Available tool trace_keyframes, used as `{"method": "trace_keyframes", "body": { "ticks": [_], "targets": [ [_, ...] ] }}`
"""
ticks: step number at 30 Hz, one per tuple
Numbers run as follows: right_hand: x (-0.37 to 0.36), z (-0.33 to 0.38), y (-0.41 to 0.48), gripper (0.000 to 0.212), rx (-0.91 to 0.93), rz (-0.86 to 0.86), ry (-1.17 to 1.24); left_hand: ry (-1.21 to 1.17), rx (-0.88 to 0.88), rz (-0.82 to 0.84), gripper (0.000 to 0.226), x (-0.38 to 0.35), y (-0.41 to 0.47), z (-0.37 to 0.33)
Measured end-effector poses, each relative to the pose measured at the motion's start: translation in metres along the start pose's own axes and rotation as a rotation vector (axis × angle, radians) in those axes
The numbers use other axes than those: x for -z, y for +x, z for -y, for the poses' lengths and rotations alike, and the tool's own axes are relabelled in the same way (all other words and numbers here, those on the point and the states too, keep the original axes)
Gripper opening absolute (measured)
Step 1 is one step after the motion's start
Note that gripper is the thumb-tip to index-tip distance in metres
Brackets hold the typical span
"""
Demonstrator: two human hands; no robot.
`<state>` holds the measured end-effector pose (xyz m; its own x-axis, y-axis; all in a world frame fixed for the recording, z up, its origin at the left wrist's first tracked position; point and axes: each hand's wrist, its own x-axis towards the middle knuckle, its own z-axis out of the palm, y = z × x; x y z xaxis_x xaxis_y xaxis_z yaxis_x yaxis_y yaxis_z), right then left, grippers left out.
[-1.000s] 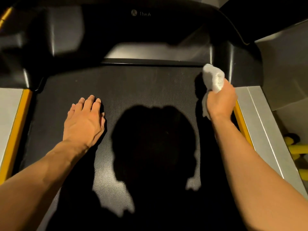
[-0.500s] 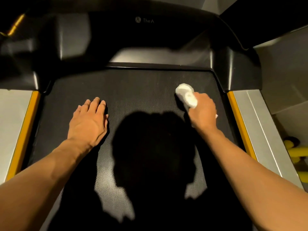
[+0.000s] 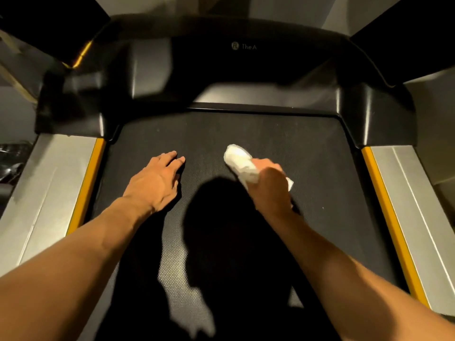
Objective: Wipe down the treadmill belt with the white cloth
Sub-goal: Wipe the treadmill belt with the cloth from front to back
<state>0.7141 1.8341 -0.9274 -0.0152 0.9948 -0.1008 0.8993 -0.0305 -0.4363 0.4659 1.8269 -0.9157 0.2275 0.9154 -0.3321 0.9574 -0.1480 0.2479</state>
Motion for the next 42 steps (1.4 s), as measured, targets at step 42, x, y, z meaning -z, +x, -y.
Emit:
{"method": "trace_keyframes", "body": {
  "ticks": [42],
  "targets": [
    [-0.068, 0.128, -0.042, 0.028, 0.742, 0.256, 0.085, 0.106, 0.345, -0.148, 0.058, 0.024, -0.069, 0.103]
  ]
}}
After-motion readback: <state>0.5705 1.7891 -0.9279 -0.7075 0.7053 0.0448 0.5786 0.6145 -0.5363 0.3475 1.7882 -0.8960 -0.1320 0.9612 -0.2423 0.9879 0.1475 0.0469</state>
